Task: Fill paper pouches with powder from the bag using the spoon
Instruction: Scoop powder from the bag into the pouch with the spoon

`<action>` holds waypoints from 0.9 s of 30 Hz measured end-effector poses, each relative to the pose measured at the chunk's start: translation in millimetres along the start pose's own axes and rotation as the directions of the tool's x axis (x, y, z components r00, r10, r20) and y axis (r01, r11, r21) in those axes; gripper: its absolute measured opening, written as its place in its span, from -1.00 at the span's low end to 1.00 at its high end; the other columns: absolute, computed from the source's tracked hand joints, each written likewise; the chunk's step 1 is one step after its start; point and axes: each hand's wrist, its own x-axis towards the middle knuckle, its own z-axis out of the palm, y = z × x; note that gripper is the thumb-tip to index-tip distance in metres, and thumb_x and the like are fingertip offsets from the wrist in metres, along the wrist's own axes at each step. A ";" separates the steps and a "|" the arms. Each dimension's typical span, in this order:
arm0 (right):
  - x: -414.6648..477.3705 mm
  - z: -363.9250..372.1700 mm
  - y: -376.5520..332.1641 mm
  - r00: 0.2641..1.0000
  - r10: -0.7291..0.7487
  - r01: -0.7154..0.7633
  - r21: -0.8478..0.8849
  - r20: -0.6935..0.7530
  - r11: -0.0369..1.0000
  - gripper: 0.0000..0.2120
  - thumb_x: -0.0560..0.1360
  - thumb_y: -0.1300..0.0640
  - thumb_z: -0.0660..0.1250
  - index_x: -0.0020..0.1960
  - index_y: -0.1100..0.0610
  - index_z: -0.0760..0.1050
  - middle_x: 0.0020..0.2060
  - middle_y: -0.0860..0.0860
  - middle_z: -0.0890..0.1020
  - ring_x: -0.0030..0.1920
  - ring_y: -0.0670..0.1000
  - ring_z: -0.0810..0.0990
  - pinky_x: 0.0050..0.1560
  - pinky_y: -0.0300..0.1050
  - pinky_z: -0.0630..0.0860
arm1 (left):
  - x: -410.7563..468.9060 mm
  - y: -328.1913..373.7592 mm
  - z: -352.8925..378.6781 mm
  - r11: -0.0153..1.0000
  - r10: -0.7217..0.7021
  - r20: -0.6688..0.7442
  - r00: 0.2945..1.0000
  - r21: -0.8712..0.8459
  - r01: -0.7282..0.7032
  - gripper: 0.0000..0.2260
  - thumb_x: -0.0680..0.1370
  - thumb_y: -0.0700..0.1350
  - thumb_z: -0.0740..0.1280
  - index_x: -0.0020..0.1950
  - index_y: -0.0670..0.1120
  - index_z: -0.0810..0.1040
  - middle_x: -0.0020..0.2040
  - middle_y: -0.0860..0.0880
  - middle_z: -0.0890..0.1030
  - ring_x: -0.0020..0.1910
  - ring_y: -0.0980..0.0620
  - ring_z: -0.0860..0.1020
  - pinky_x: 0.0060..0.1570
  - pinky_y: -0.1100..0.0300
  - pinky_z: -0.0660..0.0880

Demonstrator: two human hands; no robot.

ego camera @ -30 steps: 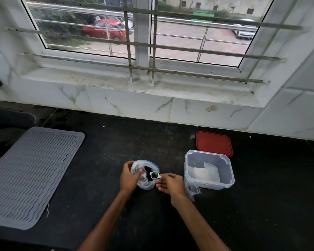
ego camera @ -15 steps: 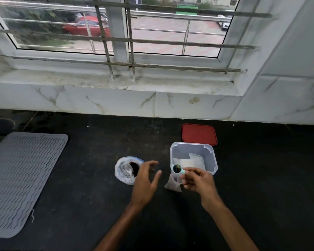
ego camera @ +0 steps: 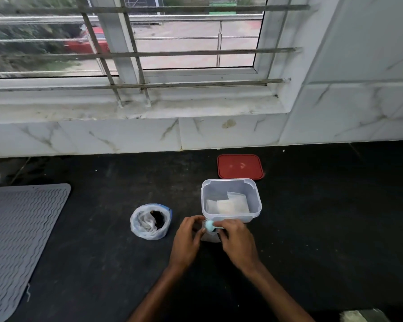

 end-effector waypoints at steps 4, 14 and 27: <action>2.2 -2.2 3.3 0.999 0.009 -0.007 0.043 -0.031 0.999 -0.75 0.52 0.13 0.42 0.18 -0.04 0.64 0.07 -0.14 0.69 0.09 -0.17 0.59 0.12 -0.32 0.49 | 0.3 2.9 -1.7 1.000 -0.006 -0.005 1.000 0.014 0.006 -0.72 0.54 -0.25 0.38 0.19 0.03 0.56 0.08 0.16 0.57 0.04 0.25 0.57 0.04 0.15 0.58; 4.9 -34.4 6.7 0.950 0.300 -0.290 0.599 0.086 0.746 -0.85 0.51 0.19 0.43 0.02 -0.01 0.69 -0.13 -0.16 0.73 -0.05 -0.16 0.67 -0.07 -0.23 0.60 | 9.5 53.8 -5.2 0.988 0.156 -0.272 0.950 0.058 -0.145 -0.75 0.56 -0.31 0.30 0.12 0.02 0.53 0.07 0.16 0.55 0.04 0.16 0.57 -0.05 0.15 0.57; -0.1 -73.1 146.7 0.669 0.728 -0.435 0.718 -0.147 0.544 -0.85 0.51 0.23 0.42 -0.03 0.00 0.67 -0.11 -0.03 0.72 -0.13 -0.09 0.65 -0.08 -0.10 0.61 | 19.7 107.5 92.3 0.961 0.215 0.004 0.977 0.179 -0.213 -0.82 0.60 -0.13 0.31 0.18 0.06 0.49 0.14 0.17 0.54 0.04 0.17 0.54 -0.06 0.27 0.51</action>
